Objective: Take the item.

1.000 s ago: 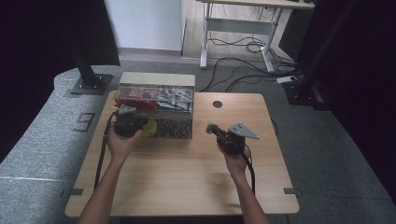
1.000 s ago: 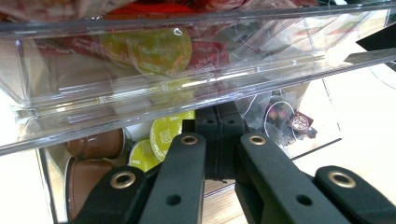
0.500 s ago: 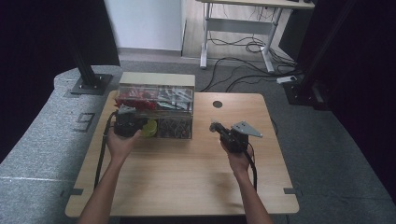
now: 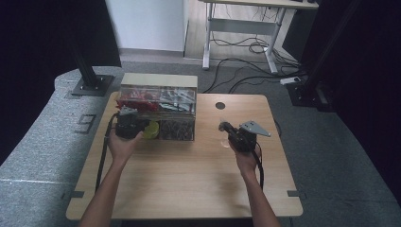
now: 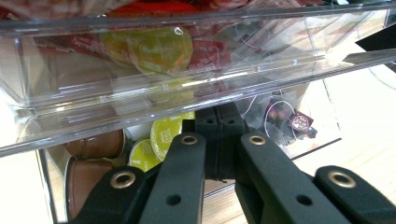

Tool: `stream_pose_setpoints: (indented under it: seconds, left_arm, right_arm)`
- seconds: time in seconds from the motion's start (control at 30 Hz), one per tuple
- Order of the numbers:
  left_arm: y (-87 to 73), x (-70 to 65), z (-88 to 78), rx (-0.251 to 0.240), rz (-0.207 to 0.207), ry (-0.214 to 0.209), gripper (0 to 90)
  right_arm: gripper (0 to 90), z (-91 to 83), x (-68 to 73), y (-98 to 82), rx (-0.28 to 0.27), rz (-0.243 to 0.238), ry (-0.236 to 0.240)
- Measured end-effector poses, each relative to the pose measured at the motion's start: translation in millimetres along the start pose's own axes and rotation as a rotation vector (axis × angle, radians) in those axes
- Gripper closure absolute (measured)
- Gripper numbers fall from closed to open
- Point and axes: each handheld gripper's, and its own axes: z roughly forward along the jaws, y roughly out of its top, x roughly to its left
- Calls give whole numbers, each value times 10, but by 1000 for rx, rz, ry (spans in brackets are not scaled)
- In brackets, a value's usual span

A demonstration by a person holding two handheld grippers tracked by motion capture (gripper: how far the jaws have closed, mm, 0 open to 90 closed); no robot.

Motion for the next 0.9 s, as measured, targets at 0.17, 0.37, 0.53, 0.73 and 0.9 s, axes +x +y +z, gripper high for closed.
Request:
stream_pose_setpoints:
  seconds: [0.17, 0.37, 0.53, 0.73, 0.9]
  left_arm:
    - [-1, 0, 0, 1, 1, 0, 900]
    - [-5, -1, 0, 1, 0, -1, 900]
    - [-13, 1, 3, 0, -2, 0, 900]
    - [-29, 11, 16, 3, -6, -2, 900]
    - [-37, 16, 21, 6, -6, -1, 900]
  right_arm:
    - [889, 9, -43, 5, 4, 1, -14]
    - [889, 19, -98, 1, 6, 5, -29]
    - [889, 29, -149, -2, 9, 12, -44]
    - [889, 44, -208, -7, 13, 18, -58]
    - [889, 42, -249, 0, 12, 24, -67]
